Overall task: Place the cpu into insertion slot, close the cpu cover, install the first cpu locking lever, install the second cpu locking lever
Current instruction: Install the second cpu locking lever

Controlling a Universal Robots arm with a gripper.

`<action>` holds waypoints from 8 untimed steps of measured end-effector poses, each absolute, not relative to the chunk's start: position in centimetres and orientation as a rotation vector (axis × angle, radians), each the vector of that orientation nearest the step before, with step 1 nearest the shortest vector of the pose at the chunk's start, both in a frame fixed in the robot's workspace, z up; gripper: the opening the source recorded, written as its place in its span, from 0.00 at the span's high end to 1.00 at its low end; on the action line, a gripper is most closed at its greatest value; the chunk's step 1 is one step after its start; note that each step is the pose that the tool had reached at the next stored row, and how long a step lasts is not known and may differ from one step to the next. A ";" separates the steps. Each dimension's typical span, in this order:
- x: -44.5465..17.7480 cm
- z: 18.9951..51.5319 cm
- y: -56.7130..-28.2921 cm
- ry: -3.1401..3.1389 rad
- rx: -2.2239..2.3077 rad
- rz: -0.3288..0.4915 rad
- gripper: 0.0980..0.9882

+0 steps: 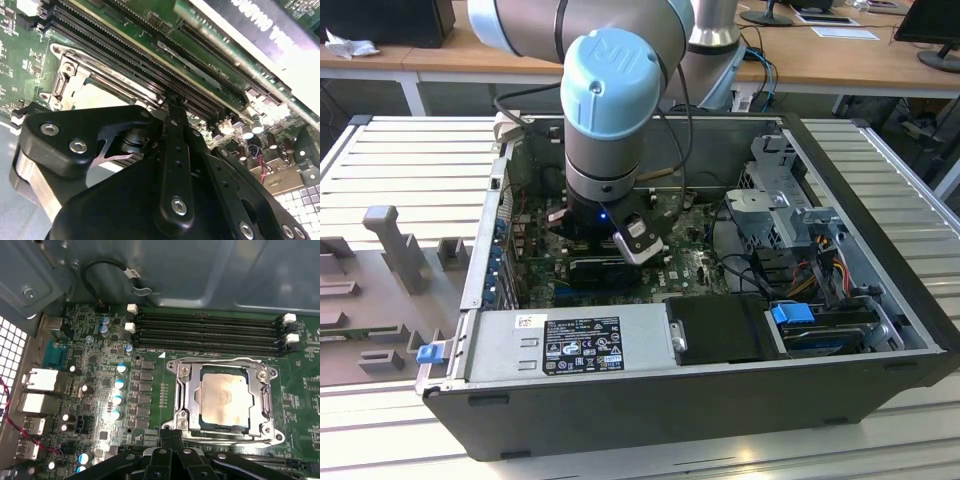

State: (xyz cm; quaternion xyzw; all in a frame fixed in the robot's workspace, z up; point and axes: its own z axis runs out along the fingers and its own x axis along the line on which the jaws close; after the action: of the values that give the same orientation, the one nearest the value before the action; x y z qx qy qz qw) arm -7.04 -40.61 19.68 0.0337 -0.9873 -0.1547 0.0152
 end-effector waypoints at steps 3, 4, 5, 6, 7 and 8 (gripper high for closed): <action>-7.0 19.6 -40.2 -3.072 0.105 -0.484 0.99; -7.1 19.5 -40.1 -3.071 0.105 -0.486 0.99; -7.1 19.5 -40.1 -3.071 0.105 -0.488 0.99; -7.2 19.5 -40.1 -3.071 0.105 -0.490 0.99; -7.3 19.4 -40.1 -3.070 0.106 -0.493 0.99; -7.4 19.4 -40.1 -3.070 0.106 -0.494 0.99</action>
State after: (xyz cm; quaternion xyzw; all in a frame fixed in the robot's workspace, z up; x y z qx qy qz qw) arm -7.45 -40.12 19.44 0.0340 -0.9866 -0.1586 0.0150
